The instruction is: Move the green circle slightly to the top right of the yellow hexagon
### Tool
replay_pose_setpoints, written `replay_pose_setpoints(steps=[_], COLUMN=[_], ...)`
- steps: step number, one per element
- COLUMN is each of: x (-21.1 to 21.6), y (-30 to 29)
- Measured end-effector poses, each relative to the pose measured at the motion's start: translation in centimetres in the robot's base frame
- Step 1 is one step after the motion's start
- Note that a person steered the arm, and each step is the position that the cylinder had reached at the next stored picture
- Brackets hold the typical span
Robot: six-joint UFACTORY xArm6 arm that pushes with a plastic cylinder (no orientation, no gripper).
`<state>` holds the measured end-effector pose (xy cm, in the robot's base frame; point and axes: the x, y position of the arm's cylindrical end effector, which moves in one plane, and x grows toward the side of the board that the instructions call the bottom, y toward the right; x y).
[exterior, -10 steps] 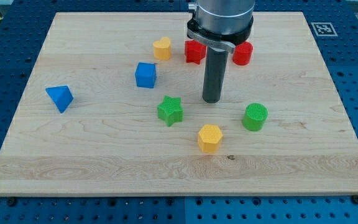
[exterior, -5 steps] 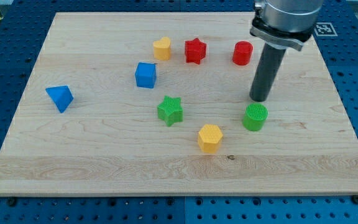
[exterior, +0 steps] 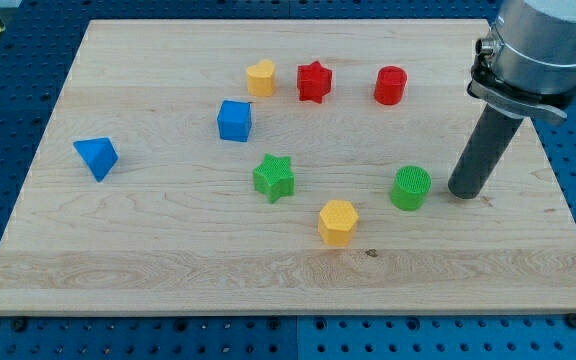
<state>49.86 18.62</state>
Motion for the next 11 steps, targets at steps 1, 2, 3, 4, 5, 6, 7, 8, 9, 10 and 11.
replay_pose_setpoints(steps=[1, 2, 3, 4, 5, 6, 7, 8, 9, 10, 11], x=[0.0, 0.4, 1.4, 1.4, 1.0, 0.6, 0.6, 0.6, 0.7, 1.3, 4.4], y=[0.0, -0.1, -0.4, -0.4, -0.4, -0.8, -1.6, -3.5, -4.9, -4.9, -5.0])
